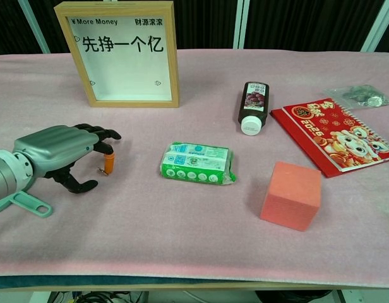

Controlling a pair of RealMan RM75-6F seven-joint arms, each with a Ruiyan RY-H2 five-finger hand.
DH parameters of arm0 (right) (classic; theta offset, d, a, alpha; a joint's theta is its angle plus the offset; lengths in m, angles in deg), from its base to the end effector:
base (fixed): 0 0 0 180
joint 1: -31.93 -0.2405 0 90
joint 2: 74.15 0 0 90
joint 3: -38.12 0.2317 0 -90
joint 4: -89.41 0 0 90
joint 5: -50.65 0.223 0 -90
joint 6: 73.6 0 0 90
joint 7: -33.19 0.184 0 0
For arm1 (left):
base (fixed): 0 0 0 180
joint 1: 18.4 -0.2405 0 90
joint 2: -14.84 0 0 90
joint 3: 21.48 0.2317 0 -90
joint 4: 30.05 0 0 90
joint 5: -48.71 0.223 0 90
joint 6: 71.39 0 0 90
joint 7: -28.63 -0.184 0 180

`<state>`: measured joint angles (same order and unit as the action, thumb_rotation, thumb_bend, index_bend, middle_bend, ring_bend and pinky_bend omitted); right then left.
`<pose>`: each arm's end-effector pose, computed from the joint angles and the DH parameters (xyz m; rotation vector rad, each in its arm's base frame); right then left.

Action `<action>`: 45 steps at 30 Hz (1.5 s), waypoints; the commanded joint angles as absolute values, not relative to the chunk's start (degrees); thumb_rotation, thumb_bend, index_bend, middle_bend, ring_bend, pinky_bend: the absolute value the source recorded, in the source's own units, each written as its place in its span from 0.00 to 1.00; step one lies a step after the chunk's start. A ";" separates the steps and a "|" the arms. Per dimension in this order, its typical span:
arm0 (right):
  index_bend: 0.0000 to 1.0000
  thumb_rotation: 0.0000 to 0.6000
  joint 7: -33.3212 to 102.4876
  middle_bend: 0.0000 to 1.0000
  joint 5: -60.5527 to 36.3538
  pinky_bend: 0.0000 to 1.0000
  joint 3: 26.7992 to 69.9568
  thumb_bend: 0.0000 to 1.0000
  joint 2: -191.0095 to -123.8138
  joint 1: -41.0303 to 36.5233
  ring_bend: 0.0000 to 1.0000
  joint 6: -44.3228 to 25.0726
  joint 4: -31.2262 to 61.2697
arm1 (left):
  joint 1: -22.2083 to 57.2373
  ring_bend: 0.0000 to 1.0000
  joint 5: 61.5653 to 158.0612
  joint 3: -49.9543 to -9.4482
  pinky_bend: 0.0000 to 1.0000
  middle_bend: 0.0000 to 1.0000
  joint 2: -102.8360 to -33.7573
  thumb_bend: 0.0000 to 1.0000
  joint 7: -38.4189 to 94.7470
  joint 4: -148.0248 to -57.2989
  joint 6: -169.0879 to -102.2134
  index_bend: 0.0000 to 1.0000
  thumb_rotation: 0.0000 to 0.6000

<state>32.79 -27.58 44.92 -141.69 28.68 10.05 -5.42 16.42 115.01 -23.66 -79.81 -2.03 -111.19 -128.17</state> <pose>-0.3024 -0.2244 0.1296 1.2022 -1.0250 0.9210 -0.1730 0.3063 -0.0911 -1.9823 -0.8586 -0.6771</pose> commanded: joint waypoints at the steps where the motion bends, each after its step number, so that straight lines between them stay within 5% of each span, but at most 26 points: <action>1: 0.13 1.00 32.80 0.02 -27.52 0.21 44.93 0.07 -141.65 28.69 0.14 10.00 -5.46 | 16.47 0.00 114.83 -23.66 0.00 0.06 -79.90 0.39 -2.24 -111.09 -128.05 0.46 1.00; 45: 0.14 1.00 32.57 0.02 -26.95 0.21 45.05 0.07 -141.60 28.79 0.14 9.90 -5.83 | 16.99 0.00 114.13 -24.01 0.00 0.07 -80.56 0.46 -2.61 -110.48 -127.83 0.49 1.00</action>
